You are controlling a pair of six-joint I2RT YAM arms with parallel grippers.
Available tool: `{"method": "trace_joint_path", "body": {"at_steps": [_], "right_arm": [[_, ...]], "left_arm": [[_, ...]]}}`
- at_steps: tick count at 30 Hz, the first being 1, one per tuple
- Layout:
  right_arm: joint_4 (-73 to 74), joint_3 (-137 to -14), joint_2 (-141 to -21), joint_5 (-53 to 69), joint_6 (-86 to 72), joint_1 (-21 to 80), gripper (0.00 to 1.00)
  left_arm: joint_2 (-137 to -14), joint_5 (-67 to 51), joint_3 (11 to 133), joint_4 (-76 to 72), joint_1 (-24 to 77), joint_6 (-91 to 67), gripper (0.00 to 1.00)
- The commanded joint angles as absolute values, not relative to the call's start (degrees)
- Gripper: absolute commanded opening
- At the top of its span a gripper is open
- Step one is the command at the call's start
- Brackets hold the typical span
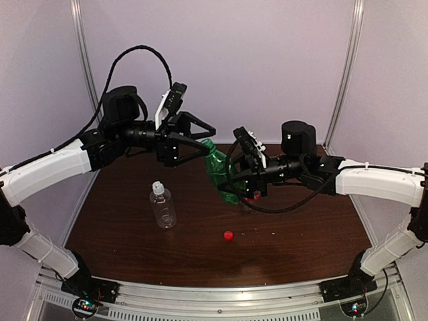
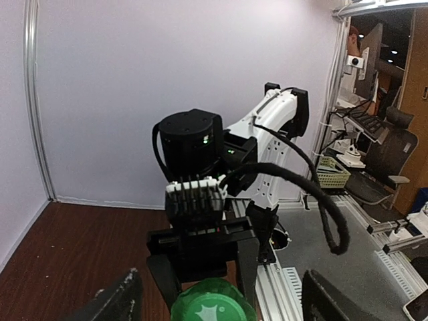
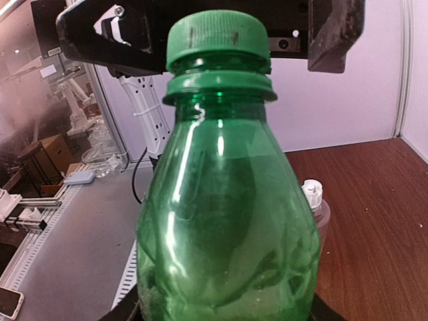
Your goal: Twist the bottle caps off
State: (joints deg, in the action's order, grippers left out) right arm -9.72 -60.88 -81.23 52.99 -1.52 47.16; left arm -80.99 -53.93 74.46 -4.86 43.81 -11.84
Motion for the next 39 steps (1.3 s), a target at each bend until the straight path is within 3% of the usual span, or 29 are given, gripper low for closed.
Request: {"method": "trace_joint_path", "body": {"at_steps": [1, 8, 16, 25, 30, 39], "right_arm": [[-12.0, -63.2, -82.6, 60.6, -4.7, 46.8, 0.56], [-13.4, -63.2, -82.9, 61.6, -6.1, 46.3, 0.56], [-15.1, -62.9, -82.7, 62.5, -7.5, 45.9, 0.56], [-15.4, -62.4, -82.2, 60.7, -7.8, 45.3, 0.55], [-12.3, -62.8, -81.7, 54.5, -5.9, 45.2, 0.54], [-9.6, -61.7, -79.9, 33.1, -3.9, 45.4, 0.51]], "left_arm": [[-81.3, -61.4, 74.4, -9.6, 43.3, -11.0, 0.78], [-82.0, -62.1, 74.4, -10.0, 43.3, -12.0, 0.64], [-82.7, -62.3, 74.4, -10.2, 43.3, -12.3, 0.55], [-83.8, -61.9, 74.9, -11.7, 43.3, -14.8, 0.36], [-83.5, -58.0, 75.6, -10.9, 43.3, -16.0, 0.19], [-81.8, -36.3, 77.8, -5.2, 44.2, -22.3, 0.18]]}}
